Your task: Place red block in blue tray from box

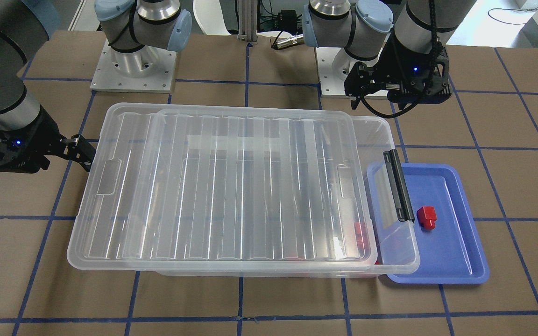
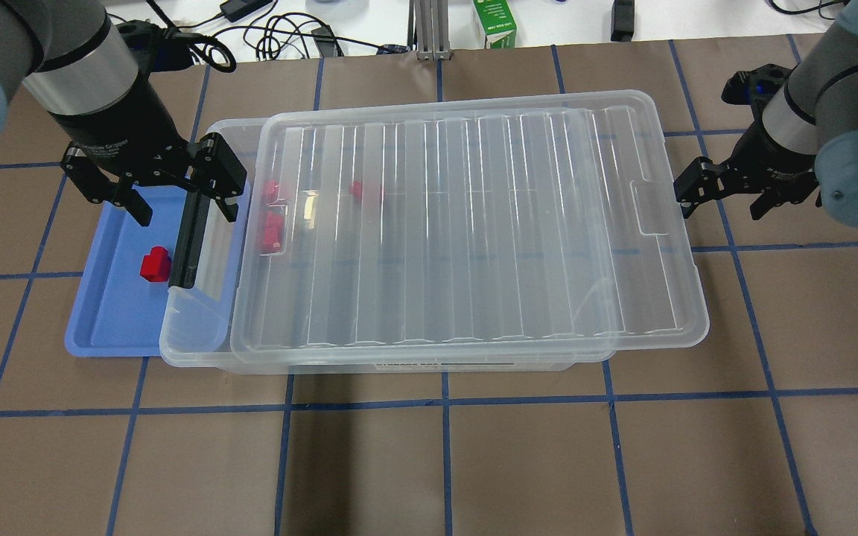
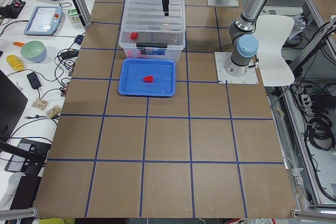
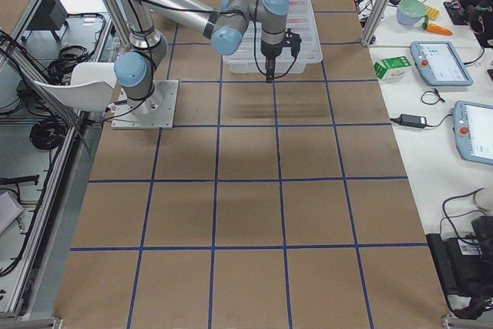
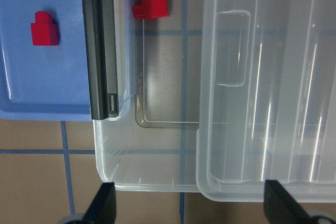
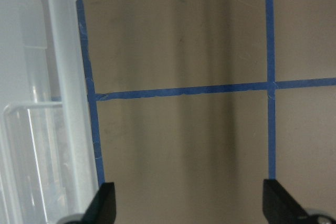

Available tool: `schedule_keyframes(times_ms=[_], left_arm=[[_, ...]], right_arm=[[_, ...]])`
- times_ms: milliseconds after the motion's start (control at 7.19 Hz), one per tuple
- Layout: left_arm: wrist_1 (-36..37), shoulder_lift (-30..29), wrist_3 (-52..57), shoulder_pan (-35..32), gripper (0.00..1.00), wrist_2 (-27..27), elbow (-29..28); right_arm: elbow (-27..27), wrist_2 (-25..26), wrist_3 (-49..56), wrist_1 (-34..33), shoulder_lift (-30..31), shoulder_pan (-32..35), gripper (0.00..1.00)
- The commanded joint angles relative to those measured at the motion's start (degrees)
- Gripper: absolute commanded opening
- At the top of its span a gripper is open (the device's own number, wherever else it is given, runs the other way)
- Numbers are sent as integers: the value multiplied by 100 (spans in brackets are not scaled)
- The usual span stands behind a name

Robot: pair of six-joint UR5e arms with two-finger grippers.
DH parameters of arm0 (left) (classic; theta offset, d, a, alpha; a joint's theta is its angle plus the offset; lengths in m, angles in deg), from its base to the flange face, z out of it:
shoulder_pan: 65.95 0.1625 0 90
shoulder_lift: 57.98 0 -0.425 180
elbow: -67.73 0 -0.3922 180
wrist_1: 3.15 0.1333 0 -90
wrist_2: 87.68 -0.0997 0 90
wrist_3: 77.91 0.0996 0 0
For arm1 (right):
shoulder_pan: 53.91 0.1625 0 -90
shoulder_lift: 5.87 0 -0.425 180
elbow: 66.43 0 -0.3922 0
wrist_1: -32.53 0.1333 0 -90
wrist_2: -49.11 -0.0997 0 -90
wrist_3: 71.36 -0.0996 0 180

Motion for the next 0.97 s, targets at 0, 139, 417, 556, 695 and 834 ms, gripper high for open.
schedule_keyframes(times_ms=[0, 139, 417, 556, 695, 834], left_arm=[[-11, 14, 5, 0, 100, 0, 0], [-64, 22, 5, 0, 100, -9, 0], [-99, 23, 5, 0, 100, 0, 0], [-143, 31, 5, 0, 100, 0, 0], [-152, 31, 5, 0, 100, 9, -8], [-152, 31, 5, 0, 100, 0, -8]], right_arm=[[-36, 4, -436, -46, -5, 363, 100], [-37, 4, -604, -124, -14, 539, 100], [-37, 4, -781, -169, -14, 690, 100], [-28, 4, -781, -178, -14, 699, 100], [-37, 13, -772, -204, -22, 690, 100], [-132, 56, -685, -213, -31, 681, 100]])
